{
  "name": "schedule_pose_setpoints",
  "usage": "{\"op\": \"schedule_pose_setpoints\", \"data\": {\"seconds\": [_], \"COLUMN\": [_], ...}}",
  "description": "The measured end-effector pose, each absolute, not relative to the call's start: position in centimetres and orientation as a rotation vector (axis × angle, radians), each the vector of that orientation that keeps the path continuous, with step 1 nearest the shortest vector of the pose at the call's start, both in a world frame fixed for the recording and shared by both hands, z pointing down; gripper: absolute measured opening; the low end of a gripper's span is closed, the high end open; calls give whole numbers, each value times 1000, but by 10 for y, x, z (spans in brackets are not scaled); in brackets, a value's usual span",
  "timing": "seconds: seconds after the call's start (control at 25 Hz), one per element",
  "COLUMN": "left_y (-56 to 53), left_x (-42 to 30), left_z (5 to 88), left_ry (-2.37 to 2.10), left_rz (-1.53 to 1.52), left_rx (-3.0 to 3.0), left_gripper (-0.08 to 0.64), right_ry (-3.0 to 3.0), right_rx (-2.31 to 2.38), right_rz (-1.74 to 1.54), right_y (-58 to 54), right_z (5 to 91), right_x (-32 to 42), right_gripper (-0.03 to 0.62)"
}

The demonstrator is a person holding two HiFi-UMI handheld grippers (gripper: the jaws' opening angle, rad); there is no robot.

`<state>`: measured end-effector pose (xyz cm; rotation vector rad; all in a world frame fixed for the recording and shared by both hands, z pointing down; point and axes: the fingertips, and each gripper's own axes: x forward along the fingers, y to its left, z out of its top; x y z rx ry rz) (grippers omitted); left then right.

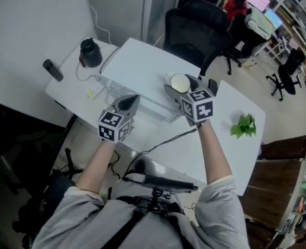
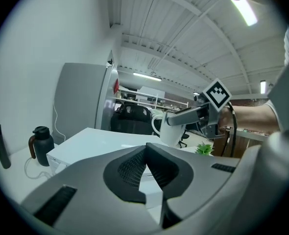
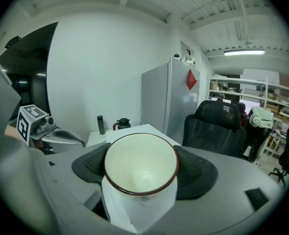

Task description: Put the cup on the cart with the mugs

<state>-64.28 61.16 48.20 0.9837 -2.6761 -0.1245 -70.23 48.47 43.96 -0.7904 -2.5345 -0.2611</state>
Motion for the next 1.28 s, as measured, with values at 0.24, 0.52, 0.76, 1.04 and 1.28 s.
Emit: {"op": "schedule_pose_setpoints", "data": {"seconds": [0.24,0.52,0.76,1.04,1.28], "left_y": [596,557,485,395,301], "left_x": [-628,-608,-586,-534,-461], "left_z": [482,482,471,478,472], "left_ry": [-2653,-2582,-2476,-2325,-2207], "left_rz": [-103,-81,-40,31,119], "left_rx": [1038,1186,1418,1609,1790], "left_gripper": [2,2,2,2,2], "right_ry": [-2568,-2608,-2647,-2691,-2701], "right_rx": [-729,-565,-361,-78,181], "right_rz": [-244,-143,-100,-31,58], "right_y": [459,414,350,250,166], "right_z": [456,465,453,457,460], "right_x": [-645,-597,-544,-456,-347], "right_gripper": [408,408,408,408,408]}}
